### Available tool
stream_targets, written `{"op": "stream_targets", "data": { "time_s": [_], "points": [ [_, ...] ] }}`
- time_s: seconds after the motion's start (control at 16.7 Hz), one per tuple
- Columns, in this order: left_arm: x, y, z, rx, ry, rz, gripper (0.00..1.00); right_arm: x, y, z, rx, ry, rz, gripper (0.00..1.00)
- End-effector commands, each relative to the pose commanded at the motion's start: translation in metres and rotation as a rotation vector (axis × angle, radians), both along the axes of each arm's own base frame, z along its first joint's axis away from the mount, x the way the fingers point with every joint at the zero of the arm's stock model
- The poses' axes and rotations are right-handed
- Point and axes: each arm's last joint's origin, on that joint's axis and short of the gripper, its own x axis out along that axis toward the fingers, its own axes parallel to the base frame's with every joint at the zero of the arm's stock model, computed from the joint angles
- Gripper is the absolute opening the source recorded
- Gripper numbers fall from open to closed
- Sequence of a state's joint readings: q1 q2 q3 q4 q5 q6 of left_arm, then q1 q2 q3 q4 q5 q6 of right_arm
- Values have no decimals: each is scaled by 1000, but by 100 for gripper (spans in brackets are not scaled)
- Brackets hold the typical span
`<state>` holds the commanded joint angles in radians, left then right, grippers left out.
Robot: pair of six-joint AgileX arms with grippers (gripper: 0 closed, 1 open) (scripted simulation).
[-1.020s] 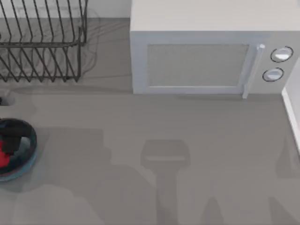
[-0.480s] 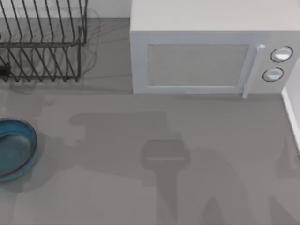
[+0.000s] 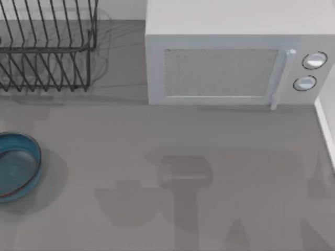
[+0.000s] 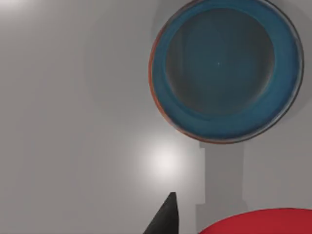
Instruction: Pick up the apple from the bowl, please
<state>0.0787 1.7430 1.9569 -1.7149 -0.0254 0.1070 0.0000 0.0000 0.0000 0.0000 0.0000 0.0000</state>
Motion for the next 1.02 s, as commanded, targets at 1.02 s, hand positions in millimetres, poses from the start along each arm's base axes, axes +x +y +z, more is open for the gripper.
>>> {"op": "stream_targets", "data": {
  "time_s": [1.02],
  "points": [
    [49, -212, -78, -29, 60, 3, 0, 0, 0, 0, 0, 0, 0, 100]
  ]
}}
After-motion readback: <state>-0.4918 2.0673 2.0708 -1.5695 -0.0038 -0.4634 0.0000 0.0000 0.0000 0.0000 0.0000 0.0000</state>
